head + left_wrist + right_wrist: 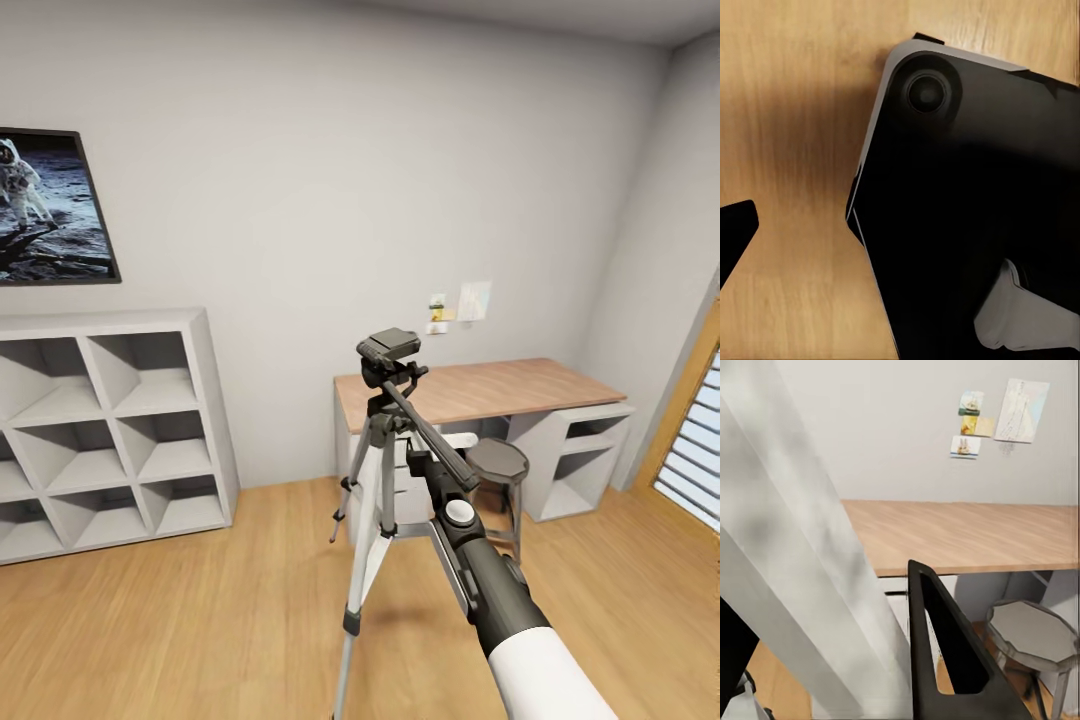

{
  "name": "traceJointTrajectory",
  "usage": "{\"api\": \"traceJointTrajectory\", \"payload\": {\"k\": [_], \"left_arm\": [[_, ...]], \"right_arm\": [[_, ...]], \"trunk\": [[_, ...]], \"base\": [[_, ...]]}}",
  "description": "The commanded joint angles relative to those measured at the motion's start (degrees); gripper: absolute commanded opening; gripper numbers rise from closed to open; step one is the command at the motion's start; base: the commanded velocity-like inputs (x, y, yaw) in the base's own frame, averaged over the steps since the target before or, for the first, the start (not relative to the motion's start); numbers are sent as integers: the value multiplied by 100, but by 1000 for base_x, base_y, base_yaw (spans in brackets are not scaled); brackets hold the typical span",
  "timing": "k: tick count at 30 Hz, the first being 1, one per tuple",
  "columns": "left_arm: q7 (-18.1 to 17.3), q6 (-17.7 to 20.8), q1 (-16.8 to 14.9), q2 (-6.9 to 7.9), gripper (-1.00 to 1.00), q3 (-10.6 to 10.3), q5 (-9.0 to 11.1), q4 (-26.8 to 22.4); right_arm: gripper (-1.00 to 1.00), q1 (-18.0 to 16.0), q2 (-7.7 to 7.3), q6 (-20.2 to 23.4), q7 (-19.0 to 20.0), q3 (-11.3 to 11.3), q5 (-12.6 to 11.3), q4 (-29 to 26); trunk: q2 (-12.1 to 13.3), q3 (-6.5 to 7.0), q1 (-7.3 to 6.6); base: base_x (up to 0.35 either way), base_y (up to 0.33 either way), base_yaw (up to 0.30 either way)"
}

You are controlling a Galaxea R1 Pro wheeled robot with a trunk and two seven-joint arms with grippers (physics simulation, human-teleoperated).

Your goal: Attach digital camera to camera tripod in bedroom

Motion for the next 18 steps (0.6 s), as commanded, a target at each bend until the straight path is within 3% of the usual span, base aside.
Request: {"api": "traceJointTrajectory", "payload": {"k": [1,7,18], "left_arm": [[23,16,1,-2,100,3,29,-15],[23,16,1,3,100,9,63,-15],[23,16,1,0,100,8,79,-15]], "right_arm": [[-100,-5,-2,51,-34,13,71,-11],[-100,-5,-3,51,-34,13,66,-11],[-100,-5,0,51,-34,13,62,113]], "trunk": [[-12,-11,3],[-12,-11,3],[-12,-11,3]], "base": [[-5,-285,0],[-59,-252,0],[-78,-82,0]]}}
